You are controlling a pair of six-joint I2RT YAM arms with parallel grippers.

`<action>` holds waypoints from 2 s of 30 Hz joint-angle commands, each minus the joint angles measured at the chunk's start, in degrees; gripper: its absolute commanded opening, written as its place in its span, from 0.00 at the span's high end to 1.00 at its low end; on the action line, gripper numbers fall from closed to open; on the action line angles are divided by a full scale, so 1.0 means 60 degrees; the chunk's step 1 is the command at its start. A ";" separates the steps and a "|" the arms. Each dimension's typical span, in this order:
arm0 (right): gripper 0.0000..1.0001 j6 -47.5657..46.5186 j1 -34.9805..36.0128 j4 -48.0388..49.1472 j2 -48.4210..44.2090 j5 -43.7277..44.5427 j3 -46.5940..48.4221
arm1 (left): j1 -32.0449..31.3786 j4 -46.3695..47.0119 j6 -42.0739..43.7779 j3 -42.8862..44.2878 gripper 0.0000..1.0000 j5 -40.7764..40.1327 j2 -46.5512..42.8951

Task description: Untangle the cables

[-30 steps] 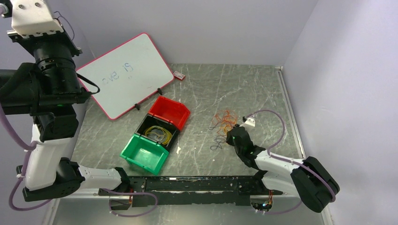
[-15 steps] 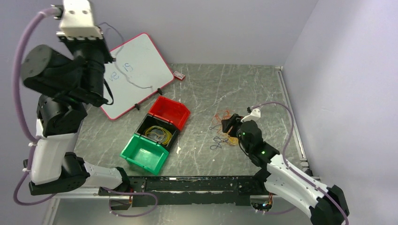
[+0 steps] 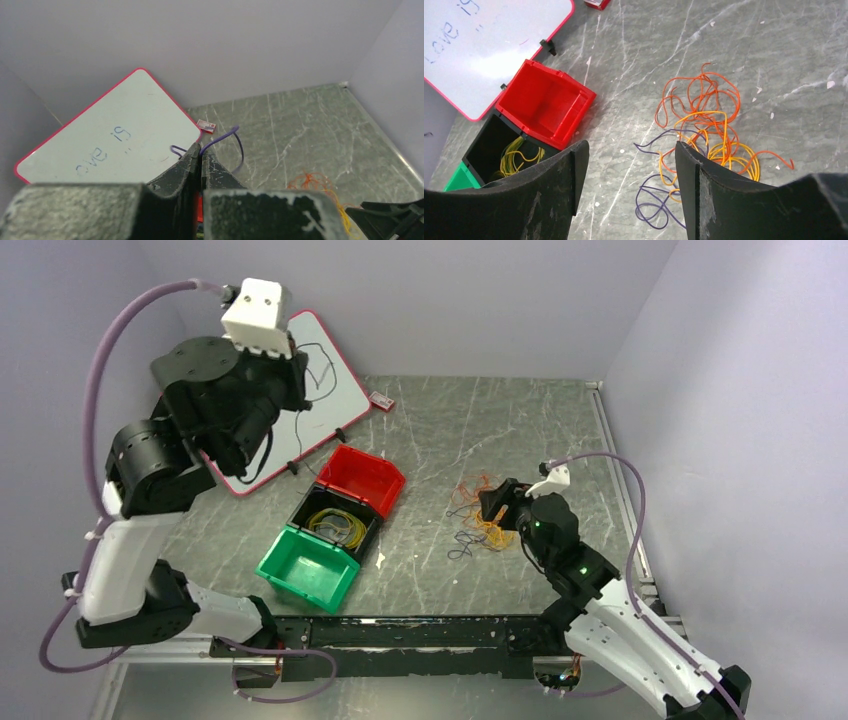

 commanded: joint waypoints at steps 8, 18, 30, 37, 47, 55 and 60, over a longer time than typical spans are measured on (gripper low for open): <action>0.32 -0.0172 -0.0039 -0.0258 -0.0240 -0.0289 0.0162 | 0.4295 -0.1344 -0.1150 0.0472 0.93 0.6380 0.1336; 0.32 -0.0094 -0.0033 -0.0191 -0.0308 -0.0401 -0.0078 | 0.4943 -0.0651 -0.1029 -0.0362 0.93 0.7495 0.1040; 0.32 -0.0211 -0.0025 -0.0101 -0.0180 -0.0585 0.0096 | 0.4940 -0.0332 -0.0927 -0.1741 0.93 0.7853 0.0774; 0.32 -0.0161 -0.0037 -0.0085 -0.0222 -0.0636 0.0009 | 0.4940 -0.0040 -0.0898 -0.2840 0.93 0.7526 0.0671; 0.32 -0.0070 -0.0038 0.0006 -0.0271 -0.0797 -0.0133 | 0.4954 0.1187 -0.0620 -0.3863 0.93 0.7767 0.1003; 0.32 -0.0079 -0.0039 -0.0059 -0.0412 -0.0797 -0.0218 | 0.4996 0.2007 -0.0624 -0.5800 0.93 0.7583 0.0829; 0.32 -0.0094 -0.0033 0.0075 -0.0311 -0.0893 -0.0246 | 0.5042 0.2325 -0.0843 -0.6759 0.93 0.7659 0.0665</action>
